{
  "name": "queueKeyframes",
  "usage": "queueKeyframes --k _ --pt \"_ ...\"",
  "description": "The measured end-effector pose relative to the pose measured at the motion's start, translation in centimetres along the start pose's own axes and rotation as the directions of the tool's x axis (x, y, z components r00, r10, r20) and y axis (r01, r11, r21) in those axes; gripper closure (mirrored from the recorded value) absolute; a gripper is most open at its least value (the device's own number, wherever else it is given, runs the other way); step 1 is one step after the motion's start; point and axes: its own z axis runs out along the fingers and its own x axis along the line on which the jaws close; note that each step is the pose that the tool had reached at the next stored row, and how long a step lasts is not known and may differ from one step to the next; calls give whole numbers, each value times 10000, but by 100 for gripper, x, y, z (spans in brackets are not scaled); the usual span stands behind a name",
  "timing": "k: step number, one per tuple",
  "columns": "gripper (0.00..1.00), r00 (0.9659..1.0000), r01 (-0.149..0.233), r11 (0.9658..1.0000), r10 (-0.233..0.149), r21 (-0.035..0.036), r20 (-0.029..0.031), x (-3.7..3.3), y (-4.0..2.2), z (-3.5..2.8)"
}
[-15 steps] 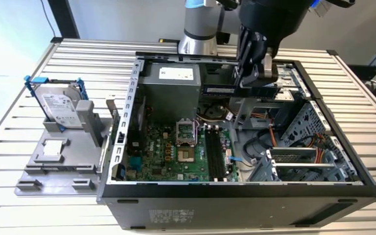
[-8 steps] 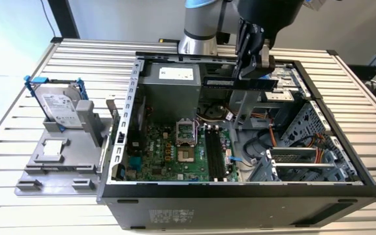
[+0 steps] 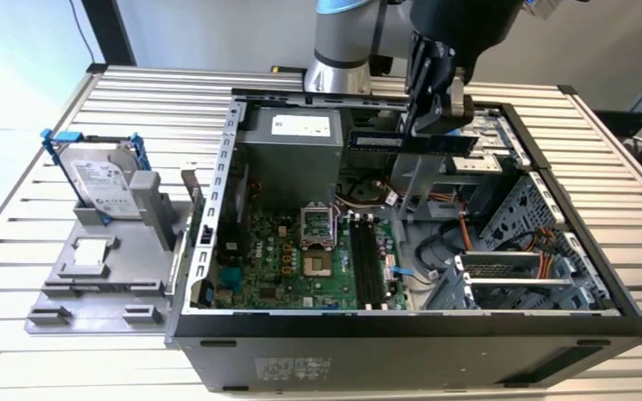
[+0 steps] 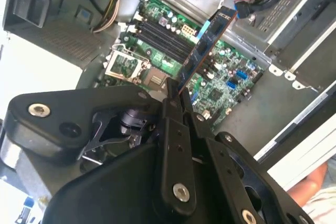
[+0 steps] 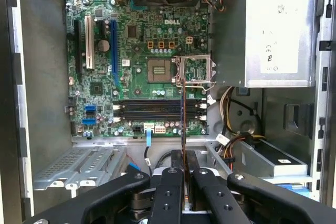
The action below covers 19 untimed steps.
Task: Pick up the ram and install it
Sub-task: 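Insert the ram into the slot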
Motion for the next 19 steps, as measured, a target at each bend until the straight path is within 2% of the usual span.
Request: queueKeyframes --k 5,19 --pt "100 10000 2 10000 -2 -4 -2 0 -1 10" --pt "100 10000 1 10000 -1 -5 0 4 -1 94"
